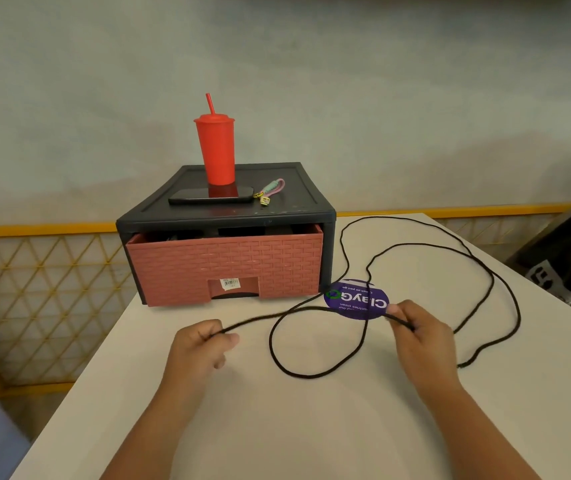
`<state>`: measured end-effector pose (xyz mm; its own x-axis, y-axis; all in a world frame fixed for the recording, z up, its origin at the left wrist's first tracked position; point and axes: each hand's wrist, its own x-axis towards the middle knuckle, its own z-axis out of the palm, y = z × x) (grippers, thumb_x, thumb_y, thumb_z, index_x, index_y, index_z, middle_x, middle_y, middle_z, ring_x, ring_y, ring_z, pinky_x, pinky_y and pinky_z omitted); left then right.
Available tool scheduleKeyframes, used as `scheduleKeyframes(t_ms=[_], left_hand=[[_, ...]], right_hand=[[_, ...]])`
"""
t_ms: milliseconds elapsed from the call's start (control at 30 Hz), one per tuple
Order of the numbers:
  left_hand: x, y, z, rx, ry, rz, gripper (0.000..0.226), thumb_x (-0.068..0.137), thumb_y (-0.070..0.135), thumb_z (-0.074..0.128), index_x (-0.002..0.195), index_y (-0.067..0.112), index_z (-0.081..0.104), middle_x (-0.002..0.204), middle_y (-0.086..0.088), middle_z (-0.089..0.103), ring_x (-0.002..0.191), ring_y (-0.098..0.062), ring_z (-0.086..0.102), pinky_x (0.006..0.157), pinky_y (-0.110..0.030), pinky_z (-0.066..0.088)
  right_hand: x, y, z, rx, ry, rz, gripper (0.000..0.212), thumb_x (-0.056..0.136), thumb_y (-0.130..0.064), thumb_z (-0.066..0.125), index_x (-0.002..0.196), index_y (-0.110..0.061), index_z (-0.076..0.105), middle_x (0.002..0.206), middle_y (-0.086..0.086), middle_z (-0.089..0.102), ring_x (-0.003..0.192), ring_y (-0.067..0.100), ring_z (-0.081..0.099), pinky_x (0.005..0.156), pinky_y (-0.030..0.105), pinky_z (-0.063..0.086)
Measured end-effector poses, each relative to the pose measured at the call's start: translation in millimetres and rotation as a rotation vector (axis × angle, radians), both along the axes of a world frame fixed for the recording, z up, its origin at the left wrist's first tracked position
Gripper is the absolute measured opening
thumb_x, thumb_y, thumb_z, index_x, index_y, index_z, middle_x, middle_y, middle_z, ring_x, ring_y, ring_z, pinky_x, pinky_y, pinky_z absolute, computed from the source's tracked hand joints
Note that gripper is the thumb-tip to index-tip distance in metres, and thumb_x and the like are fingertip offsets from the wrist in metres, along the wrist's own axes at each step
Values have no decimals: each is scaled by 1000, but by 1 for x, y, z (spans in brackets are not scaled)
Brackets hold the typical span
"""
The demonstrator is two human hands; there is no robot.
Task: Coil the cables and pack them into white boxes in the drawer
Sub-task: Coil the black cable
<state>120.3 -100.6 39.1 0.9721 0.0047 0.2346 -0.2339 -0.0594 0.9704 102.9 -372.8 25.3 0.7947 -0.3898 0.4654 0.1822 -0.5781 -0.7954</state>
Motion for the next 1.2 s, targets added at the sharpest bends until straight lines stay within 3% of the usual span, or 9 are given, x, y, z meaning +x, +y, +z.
scheduleKeyframes(t_ms=[133, 333, 467, 567, 633, 800, 933, 1033, 1200], left_hand=[[1, -4, 6, -722, 264, -308, 51, 32, 30, 84, 41, 20, 35, 47, 7, 13, 41, -9, 14, 37, -21, 30], [1, 2, 5, -895, 370, -398, 45, 36, 32, 94, 54, 16, 56, 49, 7, 11, 42, -8, 12, 34, -19, 34], [9, 14, -1, -1000, 251, -321, 14, 66, 23, 77, 78, 18, 72, 47, 9, 34, 40, -5, 39, 49, -21, 49], [12, 15, 1, -946, 162, -197, 23, 81, 28, 50, 67, 24, 68, 59, 8, 53, 56, -8, 57, 63, -27, 56], [12, 13, 2, -909, 113, -138, 24, 81, 30, 47, 64, 25, 63, 70, 7, 63, 71, -8, 66, 71, -28, 57], [10, 5, -2, -651, 8, -94, 33, 86, 30, 41, 61, 24, 61, 93, 7, 73, 101, -6, 65, 93, -28, 47], [4, -5, -9, -142, -149, -110, 27, 87, 39, 50, 74, 16, 58, 93, 9, 74, 94, -1, 65, 83, -15, 43], [-3, -14, -14, 220, -246, -189, 25, 83, 46, 42, 73, 30, 58, 78, 17, 70, 76, 2, 62, 70, -9, 41], [-11, -19, -6, 122, -93, -355, 27, 80, 46, 47, 66, 29, 61, 45, 6, 49, 45, -5, 42, 55, -14, 39]], right_hand=[[11, 32, -4, -433, 243, 33, 15, 95, -31, 44, 94, -20, 54, 82, 7, 65, 80, 31, 58, 60, 31, 38], [23, 95, -12, -806, 463, 206, 27, 93, -15, 36, 120, -16, 34, 103, 10, 63, 92, 31, 60, 61, 32, 35], [14, 115, -7, -867, 230, 302, 15, 94, -20, 42, 107, -14, 44, 91, 8, 62, 76, 31, 56, 49, 32, 25], [7, 116, -11, -997, 33, 301, 29, 57, -23, 78, 71, -18, 53, 49, -4, 51, 37, 19, 34, 39, 23, 1], [5, 118, -12, -1083, -23, 310, 38, 40, -25, 83, 61, -24, 52, 41, -7, 43, 33, 17, 25, 42, 20, -6], [-2, 119, -16, -1148, -200, 415, 32, 44, -27, 82, 60, -25, 54, 47, -10, 48, 34, 11, 42, 34, 18, 24], [-2, 106, -5, -1071, -346, 382, 19, 64, -26, 72, 60, -21, 54, 51, -7, 49, 37, 15, 43, 34, 19, 29], [-4, 97, 7, -1007, -448, 325, 16, 83, -30, 49, 71, -22, 57, 56, -7, 51, 41, 14, 45, 37, 22, 30], [-5, 84, 21, -868, -541, 266, 39, 97, -38, 37, 72, -19, 60, 59, -4, 51, 44, 15, 43, 40, 23, 32]])
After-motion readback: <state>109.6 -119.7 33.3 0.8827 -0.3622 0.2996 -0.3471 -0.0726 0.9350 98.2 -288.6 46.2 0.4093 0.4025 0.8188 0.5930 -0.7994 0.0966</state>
